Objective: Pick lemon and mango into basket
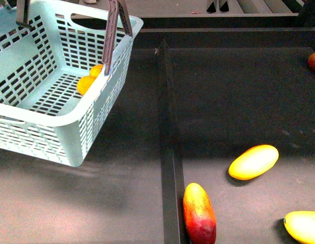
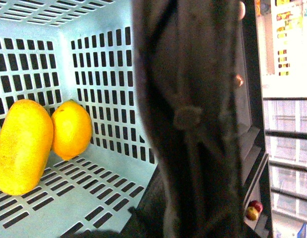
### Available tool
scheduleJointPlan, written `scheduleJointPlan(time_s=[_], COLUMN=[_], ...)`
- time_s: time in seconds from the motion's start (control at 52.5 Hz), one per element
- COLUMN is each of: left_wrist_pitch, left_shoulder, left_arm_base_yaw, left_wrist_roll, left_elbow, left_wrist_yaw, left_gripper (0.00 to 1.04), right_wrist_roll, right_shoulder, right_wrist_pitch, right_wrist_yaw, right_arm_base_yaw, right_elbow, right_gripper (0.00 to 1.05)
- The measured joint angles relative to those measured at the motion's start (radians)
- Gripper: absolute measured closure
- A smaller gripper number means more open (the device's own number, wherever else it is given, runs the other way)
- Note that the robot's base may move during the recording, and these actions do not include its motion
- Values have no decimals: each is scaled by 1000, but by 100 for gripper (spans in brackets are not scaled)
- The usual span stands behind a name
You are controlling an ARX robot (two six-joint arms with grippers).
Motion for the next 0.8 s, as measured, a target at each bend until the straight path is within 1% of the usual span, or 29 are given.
scheduleJointPlan(time_s=[0.248, 0.324, 0.438, 0.762, 0.781, 0.8], left_wrist_pitch=[-21, -2, 64, 98, 100, 102], left_shoulder=[55, 55, 48, -5, -11, -16], left_arm_base_yaw=[29, 31, 31, 29, 27, 26], left_wrist_roll=[-122, -138, -135, -164, -164, -170], left_elbow=[24, 0, -90, -204, -216, -224], left_wrist_yaw=[34, 39, 16, -2, -5, -5], left_gripper=[100, 100, 100, 100, 100, 97], right_wrist_roll=[0, 0, 0, 0, 0, 0], right_shoulder=[0, 0, 0, 0, 0, 0], right_wrist_pitch=[0, 0, 0, 0, 0, 0], right_wrist_yaw=[0, 0, 0, 0, 0, 0], right_arm_base_yaw=[0, 0, 0, 0, 0, 0], right_elbow=[0, 0, 0, 0, 0, 0], right_gripper=[9, 9, 9, 9, 9, 9])
